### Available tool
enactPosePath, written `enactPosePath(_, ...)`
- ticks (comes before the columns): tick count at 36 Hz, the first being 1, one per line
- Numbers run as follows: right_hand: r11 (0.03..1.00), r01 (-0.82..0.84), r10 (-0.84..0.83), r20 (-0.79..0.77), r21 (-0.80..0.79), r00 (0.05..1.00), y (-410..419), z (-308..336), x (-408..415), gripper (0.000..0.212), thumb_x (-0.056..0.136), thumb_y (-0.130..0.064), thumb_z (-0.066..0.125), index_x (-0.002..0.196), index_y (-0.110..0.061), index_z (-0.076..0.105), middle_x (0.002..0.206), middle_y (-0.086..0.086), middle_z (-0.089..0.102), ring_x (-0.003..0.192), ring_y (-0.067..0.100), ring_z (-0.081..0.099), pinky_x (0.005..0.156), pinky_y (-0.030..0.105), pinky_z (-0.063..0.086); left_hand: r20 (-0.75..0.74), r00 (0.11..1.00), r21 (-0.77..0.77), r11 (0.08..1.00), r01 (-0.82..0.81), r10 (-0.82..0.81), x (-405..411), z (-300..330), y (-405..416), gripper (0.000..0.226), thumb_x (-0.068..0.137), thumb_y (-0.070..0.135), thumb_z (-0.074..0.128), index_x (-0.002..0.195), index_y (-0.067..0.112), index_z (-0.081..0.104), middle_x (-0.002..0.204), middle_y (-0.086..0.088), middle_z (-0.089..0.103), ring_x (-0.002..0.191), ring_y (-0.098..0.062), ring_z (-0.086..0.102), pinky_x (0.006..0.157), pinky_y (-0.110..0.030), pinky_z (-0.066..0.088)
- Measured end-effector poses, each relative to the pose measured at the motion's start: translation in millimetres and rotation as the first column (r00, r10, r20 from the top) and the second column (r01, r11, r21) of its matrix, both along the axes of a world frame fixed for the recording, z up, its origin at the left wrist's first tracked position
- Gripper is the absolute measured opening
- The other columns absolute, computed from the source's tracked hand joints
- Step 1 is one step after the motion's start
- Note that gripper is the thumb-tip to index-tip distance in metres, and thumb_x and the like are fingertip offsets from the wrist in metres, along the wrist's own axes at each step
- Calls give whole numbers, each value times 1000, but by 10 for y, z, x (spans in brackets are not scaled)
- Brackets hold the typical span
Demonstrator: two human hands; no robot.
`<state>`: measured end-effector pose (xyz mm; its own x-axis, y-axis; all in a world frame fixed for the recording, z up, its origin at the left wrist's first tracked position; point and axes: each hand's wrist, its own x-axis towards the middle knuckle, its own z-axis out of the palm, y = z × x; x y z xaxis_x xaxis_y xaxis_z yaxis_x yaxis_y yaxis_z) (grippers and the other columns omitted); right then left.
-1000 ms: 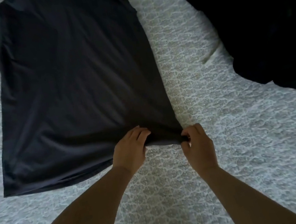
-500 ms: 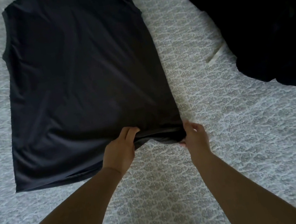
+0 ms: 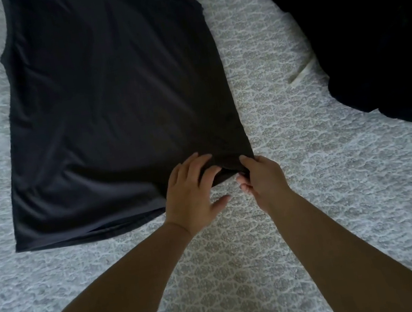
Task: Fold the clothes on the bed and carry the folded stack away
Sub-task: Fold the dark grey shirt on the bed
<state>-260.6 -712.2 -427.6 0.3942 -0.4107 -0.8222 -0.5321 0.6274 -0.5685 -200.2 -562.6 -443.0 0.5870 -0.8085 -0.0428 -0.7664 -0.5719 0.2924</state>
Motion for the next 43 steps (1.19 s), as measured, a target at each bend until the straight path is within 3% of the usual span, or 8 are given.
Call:
enactPosePath(7,940,-112,100,-54,-324,994,-63,60,-14,9,93,-23,56,89,-15,57,67,2,61,40,2,56,41,14,41,1,982,77,979,-188,189,-66,-39,-91,37,57,17,86,91,9,72,104,-10,65,86,-31,65,68,-40,54)
enactPosePath(11,820,-261,204,-165,-510,965,-145,3,-137,10,94,-27,55,93,-17,55,75,0,62,59,15,62,44,17,43,-20,929,150,920,-362,369,-21,-82,209,25,64,13,81,88,13,76,108,-7,68,90,-31,65,78,-43,51)
enactPosePath(15,780,-376,281,-258,-499,924,-169,-105,-239,16,93,-30,56,96,-14,57,81,3,64,77,25,65,64,29,47,42,960,174,944,-280,277,-30,-133,607,31,60,7,84,89,12,76,105,-4,71,90,-29,68,85,-47,51)
enactPosePath(20,713,-515,339,-408,-476,848,-142,-252,-304,14,92,-32,55,95,-19,56,85,2,65,75,18,59,52,24,35,80,988,136,980,-145,135,-190,-201,905,15,79,17,68,92,14,76,94,-3,72,78,-27,68,66,-39,54)
enactPosePath(25,648,-649,424,-520,-397,742,-130,-378,-361,13,91,-31,56,94,-19,52,84,-4,52,77,15,44,59,28,29,49,996,174,981,-83,75,-276,-214,1010,36,84,30,41,81,17,75,75,1,68,65,-23,64,58,-33,51)
enactPosePath(33,637,-625,389,-512,-451,766,-187,-386,-234,39,99,-36,37,98,-8,65,83,1,51,80,20,46,73,31,33,-47,991,153,981,-119,127,-198,-199,515,28,70,33,77,94,22,66,93,2,62,83,-22,62,72,-36,50)
enactPosePath(37,496,-758,484,-591,-422,646,-225,-426,-229,25,94,-33,48,79,-17,58,71,-3,51,77,22,53,65,28,34,-129,988,293,955,-41,82,-140,-331,359,31,90,34,57,120,29,56,115,6,55,106,-19,53,85,-33,41)
enactPosePath(43,415,-807,428,-693,-419,580,-213,-348,-265,21,95,-28,48,109,-16,58,94,3,58,78,19,45,67,29,35,-248,954,293,952,-92,169,-125,-350,324,21,98,32,41,111,30,58,106,9,60,91,-14,60,69,-26,44)
